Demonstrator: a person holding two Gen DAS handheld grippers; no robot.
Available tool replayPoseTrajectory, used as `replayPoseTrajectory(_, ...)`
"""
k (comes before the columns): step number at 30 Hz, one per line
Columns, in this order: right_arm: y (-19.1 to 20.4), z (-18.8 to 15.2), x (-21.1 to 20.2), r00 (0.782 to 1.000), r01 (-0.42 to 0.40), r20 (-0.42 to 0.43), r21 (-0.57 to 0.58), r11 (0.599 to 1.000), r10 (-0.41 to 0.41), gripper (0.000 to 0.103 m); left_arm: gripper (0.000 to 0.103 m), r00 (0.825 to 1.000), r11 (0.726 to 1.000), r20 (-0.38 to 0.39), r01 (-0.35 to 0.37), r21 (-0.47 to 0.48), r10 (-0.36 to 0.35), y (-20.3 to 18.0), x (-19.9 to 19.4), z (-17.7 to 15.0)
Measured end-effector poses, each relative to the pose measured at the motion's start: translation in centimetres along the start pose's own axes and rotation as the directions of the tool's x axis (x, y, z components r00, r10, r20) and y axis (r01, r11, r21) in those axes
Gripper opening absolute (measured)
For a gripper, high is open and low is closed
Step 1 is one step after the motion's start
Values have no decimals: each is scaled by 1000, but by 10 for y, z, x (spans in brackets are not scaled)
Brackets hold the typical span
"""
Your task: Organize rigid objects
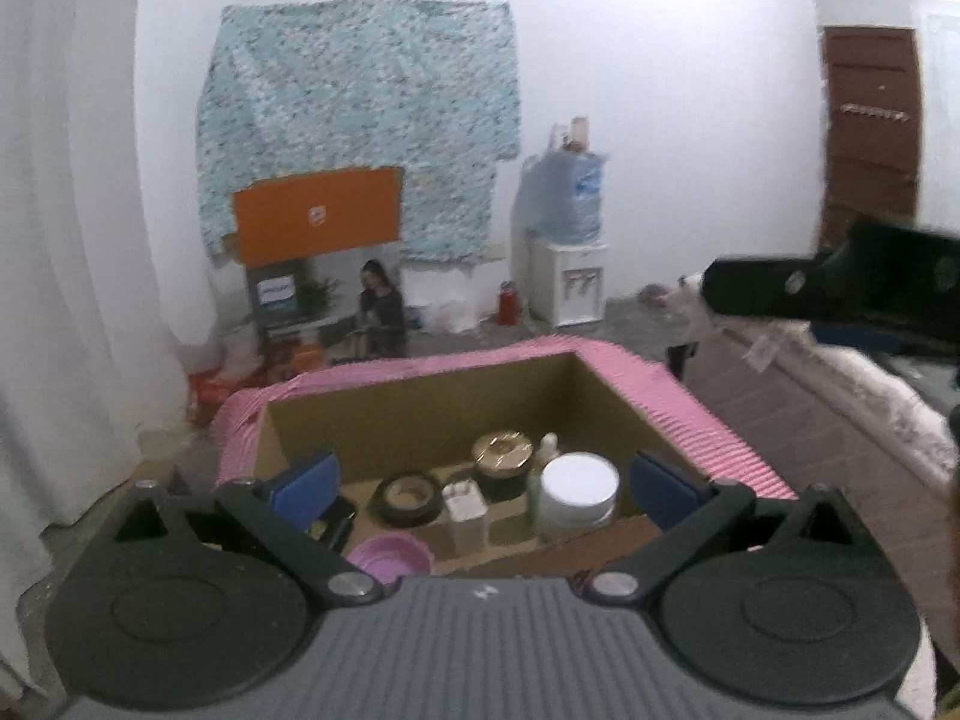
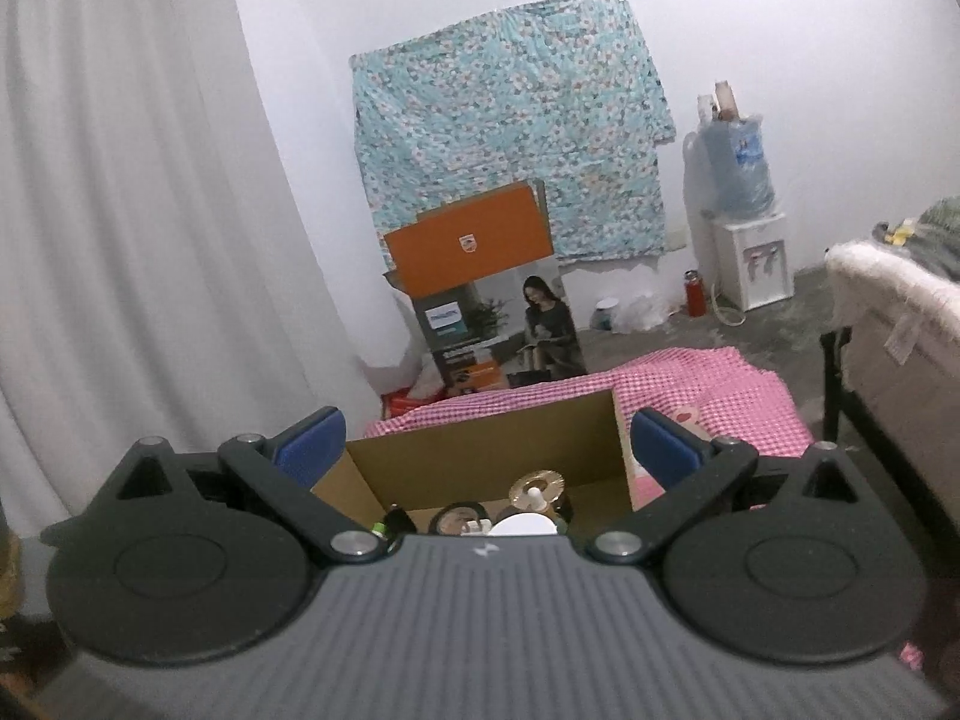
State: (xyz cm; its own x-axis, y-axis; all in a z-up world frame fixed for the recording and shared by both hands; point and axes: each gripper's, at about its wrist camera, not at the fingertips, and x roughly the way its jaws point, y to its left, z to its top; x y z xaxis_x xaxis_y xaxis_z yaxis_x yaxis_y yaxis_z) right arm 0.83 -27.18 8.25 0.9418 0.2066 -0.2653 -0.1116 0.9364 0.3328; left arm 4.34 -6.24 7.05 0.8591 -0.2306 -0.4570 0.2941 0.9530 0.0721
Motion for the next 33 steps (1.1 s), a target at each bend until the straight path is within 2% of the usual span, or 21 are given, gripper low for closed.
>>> replayPoseTrajectory(6, 25, -3, -1, 992, 129, 8, -111, 985, -128, 102, 103, 999, 999, -11, -33, 6, 33, 5, 5, -10)
replayPoseTrajectory(9, 33, -10, 1, 980, 197, 16, -179, 964, -198, 102, 103, 998, 998, 6, -55, 6, 55, 8, 6, -14)
replayPoseTrajectory(14, 36, -26, 13, 946, 307, -23, -240, 921, -322, 102, 103, 991, 990, -49, -131, -53, 128, 19, 11, -19)
replayPoseTrajectory(17, 32, -37, 23, 946, 294, -64, -243, 925, -318, 102, 103, 985, 984, -106, -148, -98, 138, 31, 14, -21)
replayPoseTrajectory(22, 29, -44, 54, 956, 199, -176, -202, 959, -236, 102, 103, 970, 975, -186, -181, -125, 156, 43, 21, -22)
replayPoseTrajectory(27, 32, -53, 83, 938, 170, -268, -193, 966, -218, 102, 103, 961, 975, -229, -184, -121, 153, 50, 25, -19)
replayPoseTrajectory(29, 32, -56, 90, 933, 163, -290, -185, 969, -213, 102, 103, 955, 972, -238, -205, -111, 175, 50, 32, -16)
replayPoseTrajectory(33, 33, -57, 103, 925, 164, -315, -173, 971, -212, 102, 103, 953, 971, -258, -196, -133, 157, 58, 36, -14)
